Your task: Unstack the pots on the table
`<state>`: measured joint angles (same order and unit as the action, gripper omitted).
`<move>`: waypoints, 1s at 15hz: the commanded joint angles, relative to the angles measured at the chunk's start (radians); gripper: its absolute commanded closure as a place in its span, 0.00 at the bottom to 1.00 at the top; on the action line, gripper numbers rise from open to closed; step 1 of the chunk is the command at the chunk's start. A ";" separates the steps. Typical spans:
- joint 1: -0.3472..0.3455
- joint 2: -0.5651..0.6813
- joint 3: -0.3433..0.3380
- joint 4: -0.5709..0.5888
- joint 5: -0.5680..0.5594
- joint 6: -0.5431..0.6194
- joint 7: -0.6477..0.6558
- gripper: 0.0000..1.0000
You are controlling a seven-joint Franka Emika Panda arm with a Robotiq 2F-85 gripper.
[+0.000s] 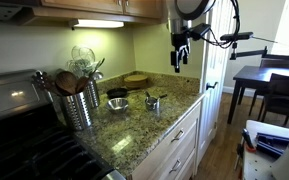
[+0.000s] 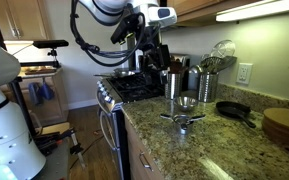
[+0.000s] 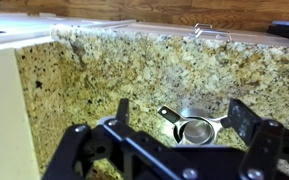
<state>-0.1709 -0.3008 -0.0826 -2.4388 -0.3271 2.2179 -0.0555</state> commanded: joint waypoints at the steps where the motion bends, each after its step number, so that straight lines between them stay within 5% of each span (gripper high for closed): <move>1: 0.037 0.047 -0.014 0.011 -0.027 0.080 -0.144 0.00; 7: 0.057 0.126 -0.029 0.039 -0.056 0.135 -0.429 0.00; 8: 0.053 0.096 -0.017 0.021 -0.027 0.103 -0.350 0.00; 15: 0.054 0.129 -0.026 0.037 -0.030 0.126 -0.424 0.00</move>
<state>-0.1307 -0.1764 -0.0917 -2.4041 -0.3610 2.3360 -0.4692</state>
